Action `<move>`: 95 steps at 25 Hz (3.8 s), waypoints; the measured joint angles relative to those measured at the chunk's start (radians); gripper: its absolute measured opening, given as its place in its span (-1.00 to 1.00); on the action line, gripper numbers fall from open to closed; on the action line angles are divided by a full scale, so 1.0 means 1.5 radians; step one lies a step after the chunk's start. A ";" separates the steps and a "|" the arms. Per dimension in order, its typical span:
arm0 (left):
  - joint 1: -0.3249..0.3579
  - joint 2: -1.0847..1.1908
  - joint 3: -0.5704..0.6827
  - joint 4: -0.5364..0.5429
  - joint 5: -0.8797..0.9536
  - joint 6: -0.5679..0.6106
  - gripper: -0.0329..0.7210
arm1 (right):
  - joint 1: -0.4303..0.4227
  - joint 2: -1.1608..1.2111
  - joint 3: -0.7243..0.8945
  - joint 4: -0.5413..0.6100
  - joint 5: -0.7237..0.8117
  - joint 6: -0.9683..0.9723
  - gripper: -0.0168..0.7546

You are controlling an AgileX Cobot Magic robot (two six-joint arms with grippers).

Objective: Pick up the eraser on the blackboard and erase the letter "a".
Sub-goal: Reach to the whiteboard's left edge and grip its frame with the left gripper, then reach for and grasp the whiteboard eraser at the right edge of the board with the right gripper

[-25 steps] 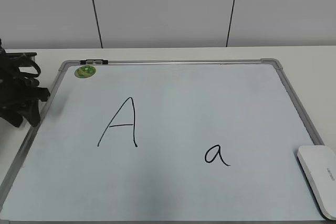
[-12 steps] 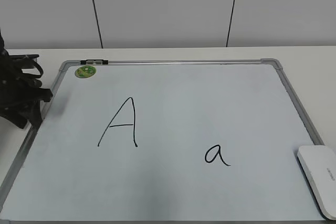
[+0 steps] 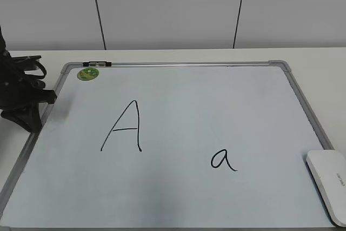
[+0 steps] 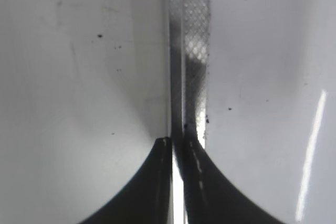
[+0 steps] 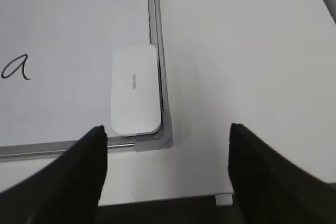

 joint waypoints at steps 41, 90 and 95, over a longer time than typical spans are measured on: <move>0.000 0.000 0.000 -0.005 0.000 0.000 -0.69 | 0.027 0.926 -0.168 0.092 -0.246 -0.050 0.78; 0.000 0.000 0.000 -0.012 0.000 0.000 -0.56 | 0.027 0.995 -0.134 0.092 -0.328 -0.065 0.58; 0.000 0.000 0.000 -0.012 0.000 0.000 -0.55 | 0.027 0.995 -0.134 0.092 -0.328 -0.065 0.58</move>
